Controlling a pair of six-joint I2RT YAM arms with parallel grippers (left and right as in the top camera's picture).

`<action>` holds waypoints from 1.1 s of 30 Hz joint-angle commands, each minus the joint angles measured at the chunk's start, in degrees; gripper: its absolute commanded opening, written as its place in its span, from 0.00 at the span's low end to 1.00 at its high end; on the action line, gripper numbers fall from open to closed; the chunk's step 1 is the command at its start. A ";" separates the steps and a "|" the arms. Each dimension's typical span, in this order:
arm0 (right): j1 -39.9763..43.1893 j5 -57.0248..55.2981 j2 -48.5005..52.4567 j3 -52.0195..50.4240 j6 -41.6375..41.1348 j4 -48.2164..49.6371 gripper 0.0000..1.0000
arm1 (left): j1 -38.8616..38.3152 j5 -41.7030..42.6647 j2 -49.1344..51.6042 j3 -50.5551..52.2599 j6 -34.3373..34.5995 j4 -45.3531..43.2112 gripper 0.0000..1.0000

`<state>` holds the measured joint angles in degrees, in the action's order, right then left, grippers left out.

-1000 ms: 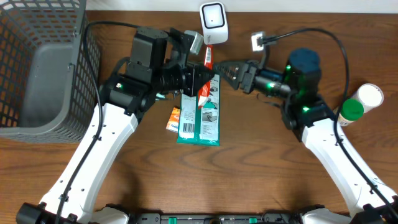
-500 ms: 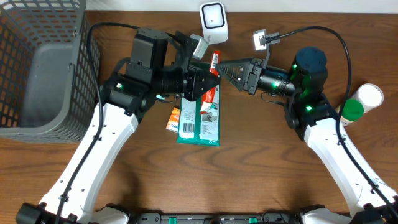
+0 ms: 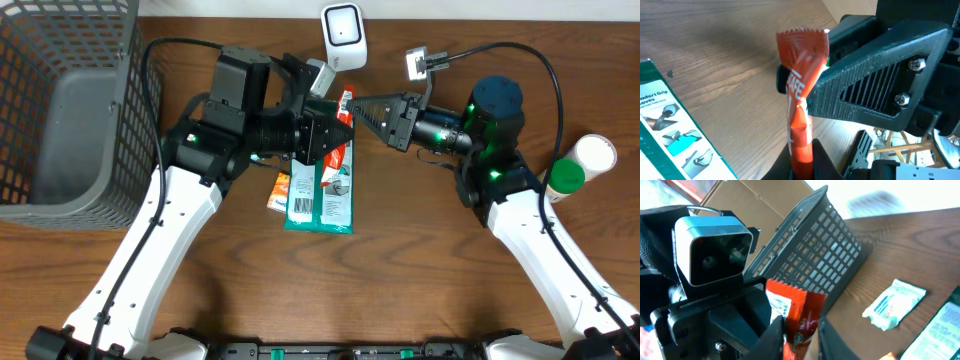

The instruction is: Scan the item barcode

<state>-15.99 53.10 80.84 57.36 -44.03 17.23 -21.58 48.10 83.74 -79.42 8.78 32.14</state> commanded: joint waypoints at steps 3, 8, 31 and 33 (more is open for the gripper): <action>-0.24 -1.33 -0.70 0.74 0.44 0.39 0.05 | -0.90 0.98 -0.15 0.07 -1.03 -0.04 0.08; -0.17 -2.73 -0.70 0.74 0.57 0.66 0.01 | -0.90 0.96 -0.15 0.07 -1.03 -0.02 0.16; 1.42 -4.72 -0.70 0.74 -3.74 6.60 0.01 | -0.90 -2.95 1.36 1.01 -1.68 4.11 0.42; 1.44 -4.87 -0.70 0.74 -3.74 6.60 0.01 | -0.90 -2.95 1.36 1.20 -1.68 4.07 0.32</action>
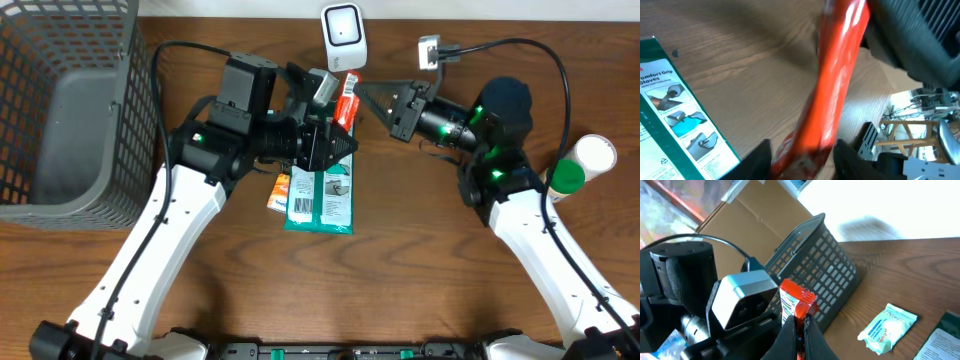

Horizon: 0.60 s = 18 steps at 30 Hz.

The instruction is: Scan the item barcode

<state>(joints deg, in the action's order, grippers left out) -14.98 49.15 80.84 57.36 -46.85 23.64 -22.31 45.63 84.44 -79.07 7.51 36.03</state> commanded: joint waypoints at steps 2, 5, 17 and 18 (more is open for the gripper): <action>0.44 -1.07 -0.70 0.74 -0.90 0.20 0.01 | -0.17 -1.16 0.66 0.85 -0.39 0.26 0.19; 0.59 -1.33 -0.70 0.74 -0.90 0.22 0.01 | -0.17 -1.77 0.66 0.85 -0.42 0.37 0.08; 8.09 -1.31 -0.70 0.74 6.08 -8.26 0.77 | -0.17 -26.47 0.68 -0.72 -3.91 1.27 0.07; 9.07 -1.31 -0.70 0.74 6.95 -10.08 0.77 | -0.26 -29.24 0.68 -1.40 -4.76 1.70 0.07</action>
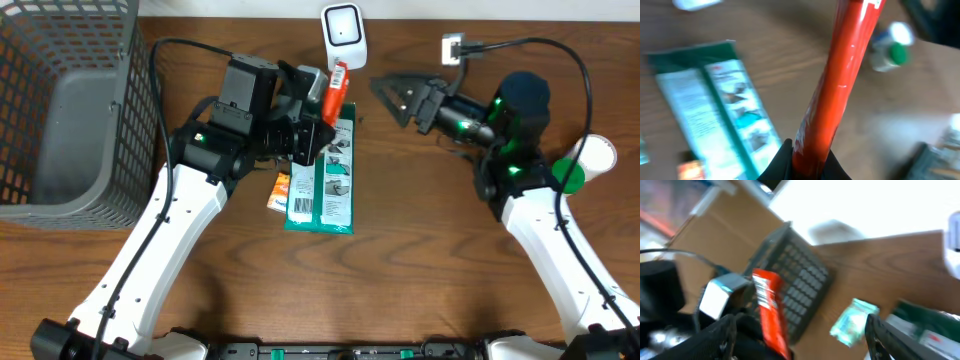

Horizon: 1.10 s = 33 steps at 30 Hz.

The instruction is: Scan the item barcode

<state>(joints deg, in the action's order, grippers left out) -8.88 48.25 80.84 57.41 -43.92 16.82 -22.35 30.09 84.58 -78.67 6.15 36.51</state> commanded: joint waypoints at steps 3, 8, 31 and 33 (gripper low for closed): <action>5.81 -0.39 -0.70 0.70 5.99 -8.76 0.77 | -0.76 -20.81 0.74 -4.50 -6.51 2.54 0.07; 8.81 -0.44 -0.70 0.70 9.42 -18.91 0.77 | -2.64 -33.40 3.65 -11.78 -11.30 3.04 0.07; -5.38 -30.05 -0.70 0.66 20.65 -54.55 0.99 | -3.15 -68.08 48.68 -20.20 -52.22 -62.84 0.07; -5.35 -30.03 -0.70 0.66 20.65 -54.58 0.99 | -2.51 -68.06 51.39 -20.20 -54.66 -65.72 0.07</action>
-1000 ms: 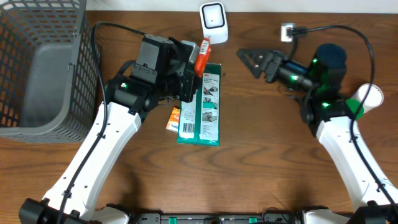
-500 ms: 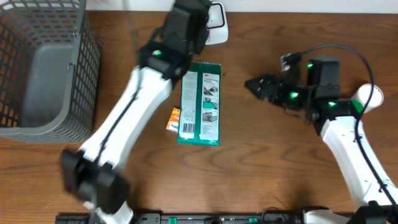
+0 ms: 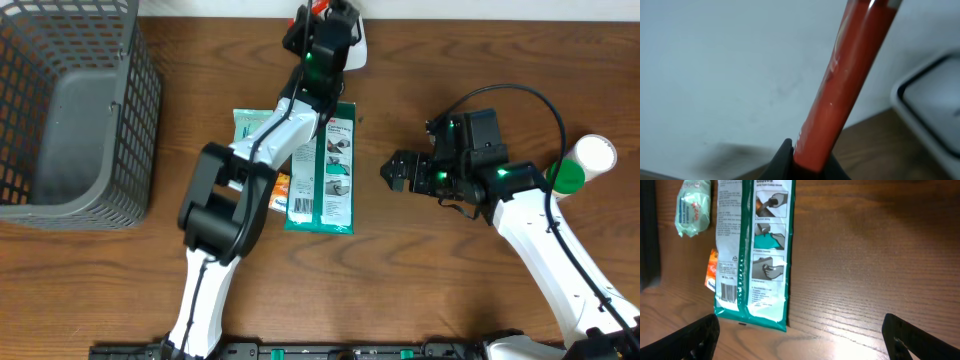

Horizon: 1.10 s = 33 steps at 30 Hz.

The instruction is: Scan the item barcode

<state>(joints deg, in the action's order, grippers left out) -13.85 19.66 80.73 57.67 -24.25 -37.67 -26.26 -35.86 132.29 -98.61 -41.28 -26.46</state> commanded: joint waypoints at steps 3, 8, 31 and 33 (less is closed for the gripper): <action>-0.42 -1.44 -0.57 0.39 0.98 -0.07 0.99 | 2.16 -1.44 7.39 -0.26 -11.67 -5.86 0.07; -0.39 -1.44 -0.59 0.39 0.98 -0.09 0.99 | 2.58 1.79 11.85 -0.26 -17.55 -8.11 0.08; -0.42 -1.44 -0.59 0.39 0.98 -0.07 0.99 | 3.15 7.52 13.44 -2.75 -18.25 -13.33 0.08; -0.42 -1.44 -0.59 0.39 0.98 -0.09 0.99 | 2.93 5.66 13.27 -3.34 -17.99 -13.33 0.08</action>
<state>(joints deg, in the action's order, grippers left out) -13.96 18.39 80.73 57.67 -23.86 -37.71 -23.59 -28.42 145.67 -99.55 -58.98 -39.27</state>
